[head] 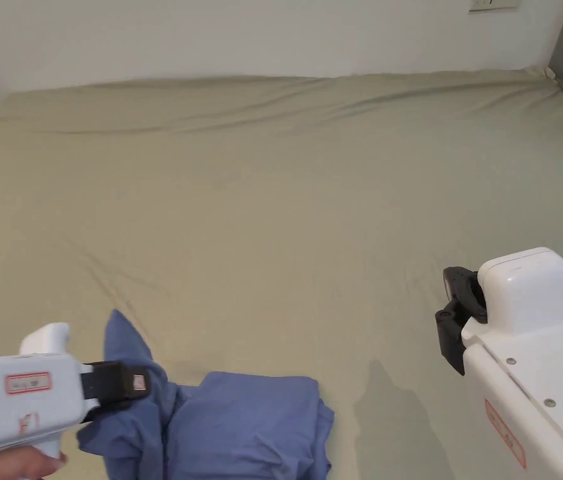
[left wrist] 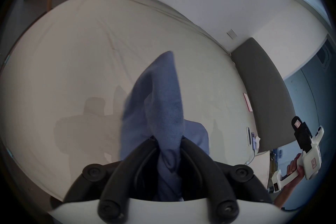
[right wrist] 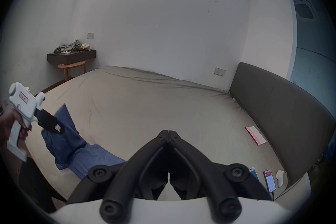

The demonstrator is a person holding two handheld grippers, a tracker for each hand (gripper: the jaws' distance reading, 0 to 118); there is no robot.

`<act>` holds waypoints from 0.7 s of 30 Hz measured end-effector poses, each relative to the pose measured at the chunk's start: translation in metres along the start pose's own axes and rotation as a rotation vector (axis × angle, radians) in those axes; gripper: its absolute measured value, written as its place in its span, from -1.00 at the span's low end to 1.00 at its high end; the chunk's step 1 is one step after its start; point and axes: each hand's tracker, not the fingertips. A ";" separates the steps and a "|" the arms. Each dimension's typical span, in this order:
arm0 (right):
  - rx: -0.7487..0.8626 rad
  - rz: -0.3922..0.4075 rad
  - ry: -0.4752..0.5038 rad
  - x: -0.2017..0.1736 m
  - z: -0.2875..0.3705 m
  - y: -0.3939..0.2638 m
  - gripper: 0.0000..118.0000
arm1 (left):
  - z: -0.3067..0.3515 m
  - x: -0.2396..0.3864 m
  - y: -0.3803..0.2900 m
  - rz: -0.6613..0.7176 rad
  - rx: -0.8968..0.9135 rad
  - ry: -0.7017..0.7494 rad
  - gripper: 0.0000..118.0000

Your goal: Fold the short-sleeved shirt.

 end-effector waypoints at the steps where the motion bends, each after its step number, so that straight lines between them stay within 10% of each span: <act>1: -0.001 -0.007 -0.006 0.001 0.001 0.000 -1.00 | -0.011 0.008 -0.003 -0.003 -0.018 -0.004 -0.88; 16: -0.042 -0.062 -0.010 0.020 -0.003 -0.017 -1.00 | -0.146 0.087 -0.076 -0.193 -0.220 0.088 -0.84; 18: -0.043 -0.061 -0.012 0.020 -0.004 -0.018 -1.00 | -0.142 0.090 -0.073 -0.206 -0.217 0.017 -0.57; 21: -0.044 -0.059 -0.006 0.018 -0.004 -0.017 -1.00 | -0.129 0.086 -0.065 -0.082 -0.304 -0.282 0.79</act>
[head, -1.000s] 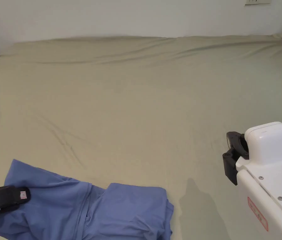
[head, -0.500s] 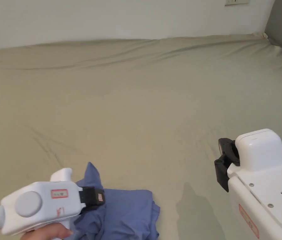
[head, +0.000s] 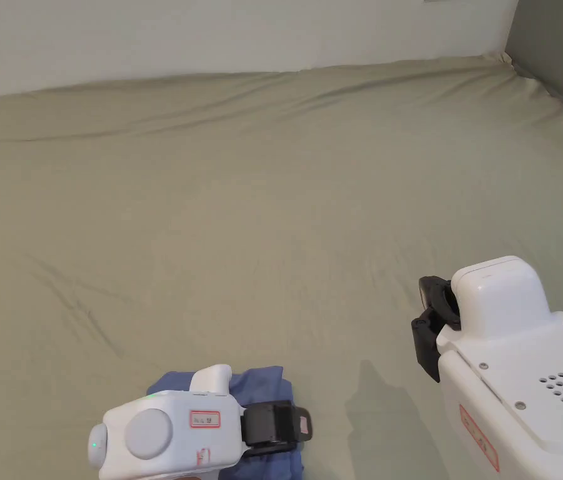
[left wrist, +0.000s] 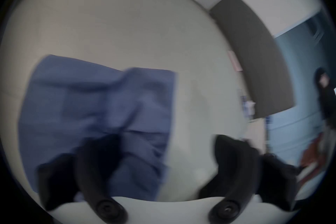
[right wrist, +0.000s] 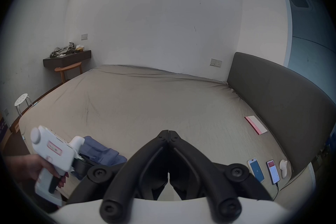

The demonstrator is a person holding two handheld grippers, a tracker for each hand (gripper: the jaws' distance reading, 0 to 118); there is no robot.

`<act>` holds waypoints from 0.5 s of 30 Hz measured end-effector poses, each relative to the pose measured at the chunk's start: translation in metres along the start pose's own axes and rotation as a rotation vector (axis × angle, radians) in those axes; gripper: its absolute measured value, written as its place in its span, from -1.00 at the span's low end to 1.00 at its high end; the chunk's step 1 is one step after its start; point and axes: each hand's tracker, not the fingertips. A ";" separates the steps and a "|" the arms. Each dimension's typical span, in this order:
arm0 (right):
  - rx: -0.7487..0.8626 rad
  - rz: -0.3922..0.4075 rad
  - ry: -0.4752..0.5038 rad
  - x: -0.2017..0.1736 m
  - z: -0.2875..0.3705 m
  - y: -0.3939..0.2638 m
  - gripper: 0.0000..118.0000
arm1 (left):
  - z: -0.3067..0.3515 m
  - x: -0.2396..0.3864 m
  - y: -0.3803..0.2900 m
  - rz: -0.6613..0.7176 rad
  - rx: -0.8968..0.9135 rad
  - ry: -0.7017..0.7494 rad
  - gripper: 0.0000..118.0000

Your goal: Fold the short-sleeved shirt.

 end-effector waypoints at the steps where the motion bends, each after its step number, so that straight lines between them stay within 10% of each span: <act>1: 0.001 0.004 0.000 -0.001 0.000 0.000 -1.00 | 0.008 -0.001 0.000 0.036 0.025 -0.060 1.00; 6: 0.010 0.010 0.000 -0.003 0.004 0.003 -1.00 | 0.059 -0.010 0.007 0.047 0.232 -0.003 0.95; 8: 0.012 0.014 -0.001 -0.005 0.005 0.005 -1.00 | 0.070 -0.012 0.007 0.006 0.296 0.099 0.46; 10: 0.016 0.014 -0.001 -0.006 0.006 0.006 -1.00 | 0.073 -0.012 0.005 -0.045 0.339 0.237 -0.79; 15: 0.019 0.025 -0.002 -0.012 0.010 0.007 -1.00 | 0.039 -0.013 -0.011 -0.202 0.373 0.462 -1.00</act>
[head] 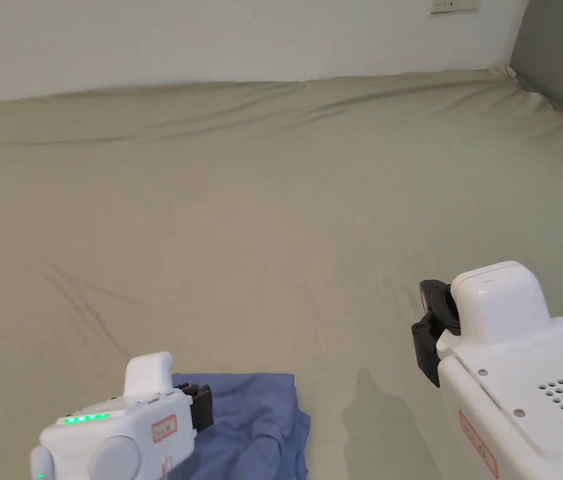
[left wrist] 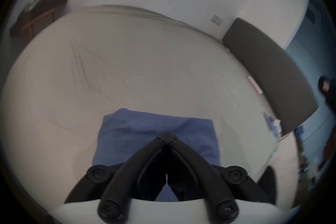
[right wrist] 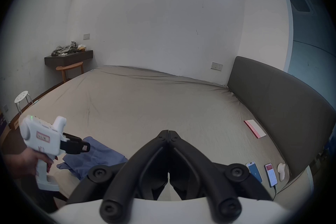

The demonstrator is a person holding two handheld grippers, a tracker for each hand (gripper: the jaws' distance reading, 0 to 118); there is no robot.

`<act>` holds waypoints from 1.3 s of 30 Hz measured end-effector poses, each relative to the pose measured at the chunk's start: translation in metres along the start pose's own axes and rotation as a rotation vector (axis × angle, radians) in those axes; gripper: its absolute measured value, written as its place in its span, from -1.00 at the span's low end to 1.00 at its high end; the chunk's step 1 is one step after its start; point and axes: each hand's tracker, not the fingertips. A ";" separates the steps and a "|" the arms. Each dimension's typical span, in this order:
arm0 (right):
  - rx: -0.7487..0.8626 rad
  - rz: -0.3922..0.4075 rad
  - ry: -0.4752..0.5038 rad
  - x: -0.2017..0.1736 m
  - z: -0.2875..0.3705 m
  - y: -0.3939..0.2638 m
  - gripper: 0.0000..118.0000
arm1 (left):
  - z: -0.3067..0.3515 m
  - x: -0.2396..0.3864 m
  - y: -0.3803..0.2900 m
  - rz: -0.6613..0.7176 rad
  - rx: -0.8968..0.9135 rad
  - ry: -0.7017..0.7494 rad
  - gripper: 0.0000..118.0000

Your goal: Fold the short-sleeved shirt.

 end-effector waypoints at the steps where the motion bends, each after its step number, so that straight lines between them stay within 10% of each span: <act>1: -0.001 0.003 -0.001 0.001 0.000 -0.001 -1.00 | -0.008 0.007 -0.006 -0.054 0.011 0.042 -1.00; 10: -0.004 -0.013 -0.016 0.013 0.007 -0.002 -1.00 | -0.050 0.094 -0.072 -0.480 0.019 0.192 -1.00; 19: -0.013 -0.020 -0.011 0.012 -0.001 -0.003 -1.00 | -0.041 0.128 -0.104 -0.579 -0.039 0.069 -1.00; 27: -0.008 -0.009 0.028 -0.003 -0.018 0.003 -1.00 | 0.002 0.105 -0.107 -0.367 -0.073 -0.237 -1.00; 39: -0.347 0.012 0.374 -0.091 -0.114 -0.067 -1.00 | 0.059 -0.057 -0.026 -0.059 0.163 0.086 -1.00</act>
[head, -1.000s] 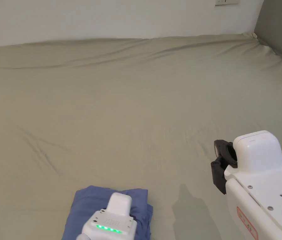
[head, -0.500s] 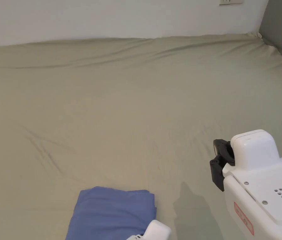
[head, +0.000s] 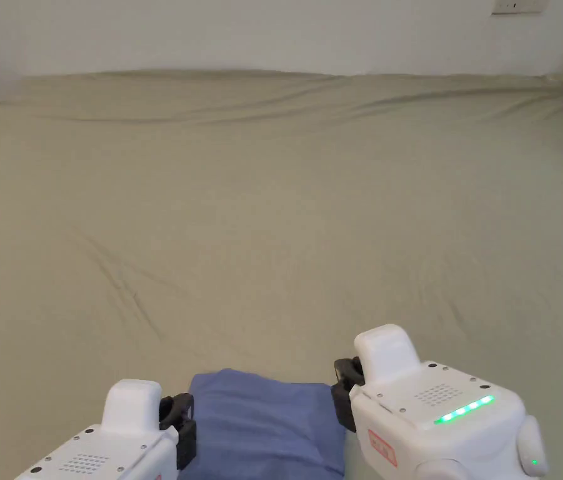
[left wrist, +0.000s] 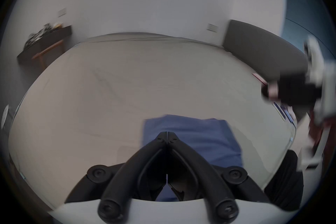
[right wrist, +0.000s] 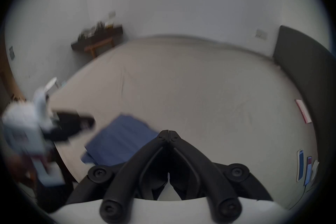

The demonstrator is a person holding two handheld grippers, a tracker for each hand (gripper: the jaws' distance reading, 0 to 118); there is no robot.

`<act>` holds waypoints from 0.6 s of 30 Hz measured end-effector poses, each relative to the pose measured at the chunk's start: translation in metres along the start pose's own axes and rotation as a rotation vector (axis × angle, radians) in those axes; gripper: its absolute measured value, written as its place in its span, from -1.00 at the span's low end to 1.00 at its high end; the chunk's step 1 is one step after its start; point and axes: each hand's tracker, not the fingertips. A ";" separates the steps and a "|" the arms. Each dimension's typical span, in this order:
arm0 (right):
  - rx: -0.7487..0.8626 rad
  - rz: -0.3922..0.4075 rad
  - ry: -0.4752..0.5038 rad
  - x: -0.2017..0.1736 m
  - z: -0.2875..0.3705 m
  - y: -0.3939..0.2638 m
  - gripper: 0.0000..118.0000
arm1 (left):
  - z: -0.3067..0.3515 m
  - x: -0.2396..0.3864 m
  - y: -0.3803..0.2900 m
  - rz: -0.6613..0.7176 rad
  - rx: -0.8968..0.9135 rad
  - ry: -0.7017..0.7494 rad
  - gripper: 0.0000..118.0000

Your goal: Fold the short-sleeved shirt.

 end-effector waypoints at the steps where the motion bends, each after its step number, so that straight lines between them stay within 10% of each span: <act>1: -0.044 0.046 0.004 -0.007 -0.017 -0.010 -1.00 | -0.001 -0.011 0.001 0.018 0.000 0.012 -1.00; 6: -0.337 0.056 0.099 -0.015 -0.087 -0.066 -1.00 | -0.012 -0.047 0.005 0.087 -0.055 -0.008 -1.00; 11: -0.295 0.039 0.092 -0.004 -0.086 -0.066 -1.00 | -0.033 -0.071 0.011 0.171 -0.177 -0.116 -0.89; 12: -0.295 0.046 0.095 -0.003 -0.088 -0.067 -1.00 | -0.039 -0.075 0.012 0.199 -0.209 -0.154 -0.68; 15: -0.289 0.074 0.092 -0.009 -0.084 -0.066 -1.00 | -0.065 -0.087 0.010 0.299 -0.360 -0.317 0.88; 18: -0.285 0.103 0.078 -0.014 -0.083 -0.067 -1.00 | -0.087 -0.096 -0.001 0.452 -0.368 -0.425 0.99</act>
